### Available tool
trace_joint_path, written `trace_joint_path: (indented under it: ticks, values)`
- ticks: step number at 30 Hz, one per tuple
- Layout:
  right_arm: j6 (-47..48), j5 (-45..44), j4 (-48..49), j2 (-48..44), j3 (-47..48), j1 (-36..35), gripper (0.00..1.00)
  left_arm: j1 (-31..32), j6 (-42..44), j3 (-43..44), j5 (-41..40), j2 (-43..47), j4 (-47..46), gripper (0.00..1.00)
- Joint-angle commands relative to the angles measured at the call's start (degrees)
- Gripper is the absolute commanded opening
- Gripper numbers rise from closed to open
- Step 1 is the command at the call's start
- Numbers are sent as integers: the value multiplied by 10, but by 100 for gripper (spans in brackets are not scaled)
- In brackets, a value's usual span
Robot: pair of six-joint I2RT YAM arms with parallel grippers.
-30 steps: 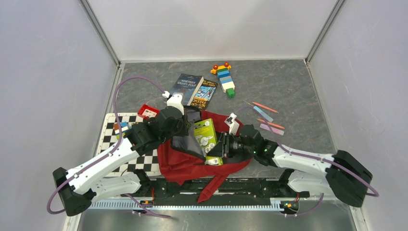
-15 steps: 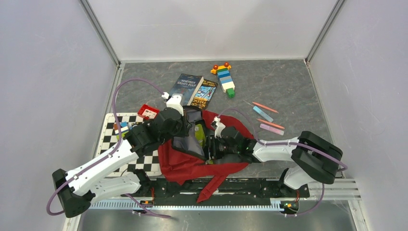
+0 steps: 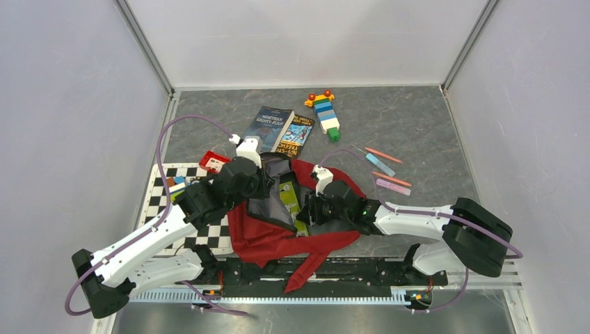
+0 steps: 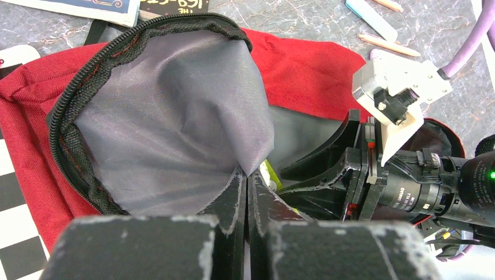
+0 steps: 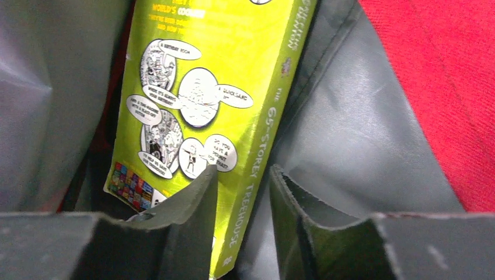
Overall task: Pack the student bag
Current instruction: Place the book in the student bag, then pick up the book from the center of the board.
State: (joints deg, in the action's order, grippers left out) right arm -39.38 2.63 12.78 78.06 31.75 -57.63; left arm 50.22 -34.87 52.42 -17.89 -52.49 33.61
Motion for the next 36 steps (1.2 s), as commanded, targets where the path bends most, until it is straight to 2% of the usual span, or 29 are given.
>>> trace_joint_path:
  ticks: [1,5,10,15,18,21,23,25,27,30,32,33,36]
  values:
    - [30,51,59,25,23,0,39,-4,-10,4,-10,11,-31,2]
    - [18,101,126,62,33,-8,28,-4,-10,0,-6,8,-35,2]
    - [11,134,168,103,68,-32,24,-5,-18,-6,2,4,-43,2]
    - [-20,122,212,83,37,-33,23,-5,-22,-17,-5,14,-45,2]
    - [4,90,187,36,20,-32,32,-9,-29,-39,-5,27,-47,2]
    - [39,40,120,-17,17,-33,44,-9,-37,-69,-6,32,-37,2]
    - [62,-30,50,-63,18,-32,56,-10,-28,-88,21,30,-43,2]
    - [64,-111,-19,-121,16,-31,72,-10,-11,-106,74,29,-64,5]
    - [78,-154,-62,-192,14,-30,84,-10,-3,-106,106,27,-66,19]
    - [115,-213,-112,-264,26,-27,98,-10,20,-72,93,24,-34,64]
    - [141,-245,-166,-286,51,-16,98,-12,45,-25,71,17,-16,91]
    - [154,-250,-194,-288,64,-5,98,-14,59,-3,63,9,-8,98]
    - [196,-233,-263,-275,110,52,98,-36,98,70,49,-30,11,100]
